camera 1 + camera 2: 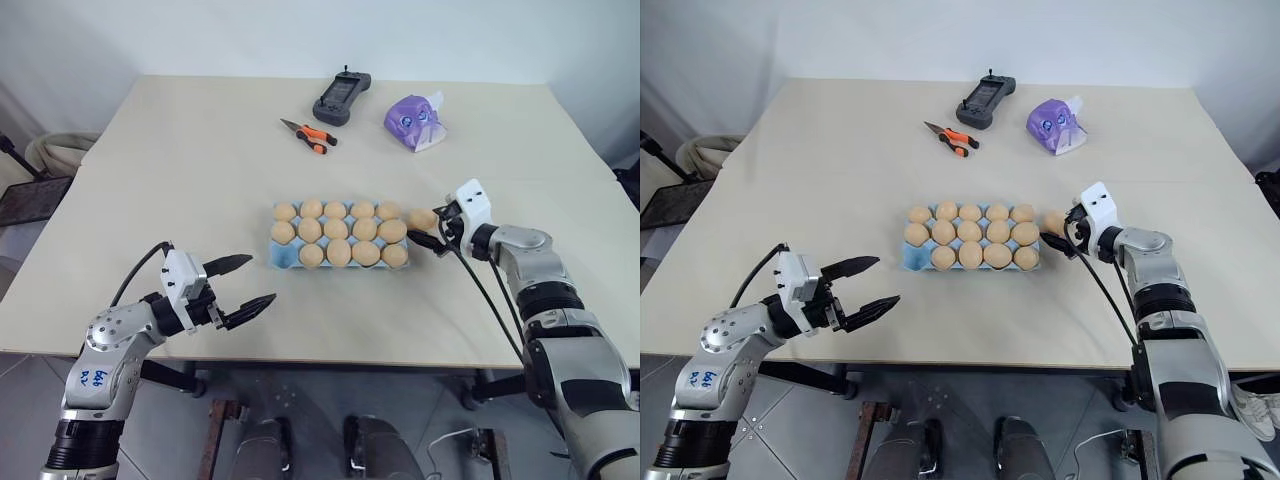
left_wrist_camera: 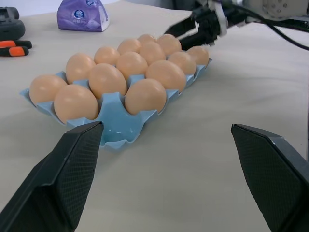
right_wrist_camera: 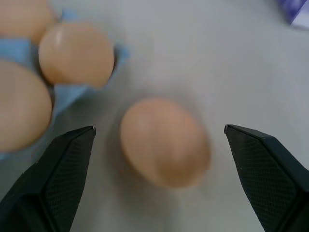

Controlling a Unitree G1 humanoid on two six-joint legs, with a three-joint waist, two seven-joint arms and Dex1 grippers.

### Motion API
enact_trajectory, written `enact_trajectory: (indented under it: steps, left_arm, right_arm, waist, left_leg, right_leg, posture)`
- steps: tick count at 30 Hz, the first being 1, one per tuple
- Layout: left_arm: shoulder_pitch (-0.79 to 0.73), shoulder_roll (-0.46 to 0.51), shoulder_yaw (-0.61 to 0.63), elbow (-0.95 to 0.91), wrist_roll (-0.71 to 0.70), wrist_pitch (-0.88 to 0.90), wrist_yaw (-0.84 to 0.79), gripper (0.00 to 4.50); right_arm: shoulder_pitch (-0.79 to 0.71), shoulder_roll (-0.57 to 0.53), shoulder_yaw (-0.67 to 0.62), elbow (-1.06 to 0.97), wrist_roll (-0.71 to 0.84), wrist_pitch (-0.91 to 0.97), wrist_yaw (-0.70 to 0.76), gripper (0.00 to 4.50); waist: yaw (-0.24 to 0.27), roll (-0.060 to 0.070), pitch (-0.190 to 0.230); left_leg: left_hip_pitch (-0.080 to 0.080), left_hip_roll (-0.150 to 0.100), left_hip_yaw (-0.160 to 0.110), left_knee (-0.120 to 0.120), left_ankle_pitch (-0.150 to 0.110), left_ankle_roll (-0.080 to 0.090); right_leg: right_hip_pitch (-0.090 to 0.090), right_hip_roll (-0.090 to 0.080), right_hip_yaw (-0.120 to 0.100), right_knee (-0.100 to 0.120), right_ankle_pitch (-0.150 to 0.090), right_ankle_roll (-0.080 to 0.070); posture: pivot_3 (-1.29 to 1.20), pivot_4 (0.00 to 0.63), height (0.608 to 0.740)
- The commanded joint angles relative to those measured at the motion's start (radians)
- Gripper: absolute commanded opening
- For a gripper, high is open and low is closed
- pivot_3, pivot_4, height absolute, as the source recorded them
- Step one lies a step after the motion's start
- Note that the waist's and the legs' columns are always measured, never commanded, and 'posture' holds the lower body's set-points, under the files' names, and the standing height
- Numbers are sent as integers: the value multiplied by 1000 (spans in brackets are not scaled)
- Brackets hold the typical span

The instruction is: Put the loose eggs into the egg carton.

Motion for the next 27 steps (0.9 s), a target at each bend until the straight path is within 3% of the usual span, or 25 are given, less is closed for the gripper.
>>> enact_trajectory:
  steps: [1,8,10,18,22,27]
  left_arm:
    - [0,2,20,-41,-20,2,11,4500]
    - [2,6,21,-45,-21,4,12,4500]
    - [2,6,21,-43,-21,4,12,4500]
    - [30,14,78,-30,-29,2,30,4500]
    - [75,17,140,4,-19,-22,43,4500]
    - [122,12,183,20,-14,-41,51,4500]
  right_arm:
    - [-44,13,0,41,-18,-64,12,4103]
    - [-52,32,-26,83,-19,-122,4,1740]
    - [-45,33,-29,78,-17,-135,8,1357]
    - [-17,18,-81,-114,66,-165,66,1275]
    - [45,71,-27,-449,132,39,134,1275]
    - [121,188,98,-801,160,288,99,1275]
  waist:
    - [-3,0,0]
    - [-12,0,0]
    - [-15,0,0]
    - [-25,1,0]
    - [-26,2,1]
    - [-25,2,1]
  left_leg:
    - [0,0,0,0,0,0]
    - [1,0,0,0,1,-1]
    - [1,0,0,0,1,-1]
    - [1,0,0,0,1,-1]
    - [1,1,0,-1,0,-1]
    - [2,2,-1,-1,-3,-6]
  right_leg:
    - [0,0,0,1,0,0]
    - [0,0,0,1,0,0]
    - [0,0,0,1,0,0]
    - [0,0,0,2,0,0]
    - [0,1,0,3,0,0]
    - [-1,0,0,4,0,-1]
  posture:
    - [0,150,740]
    - [0,150,740]
    - [0,150,740]
    - [0,150,740]
    - [0,150,740]
    - [0,150,740]
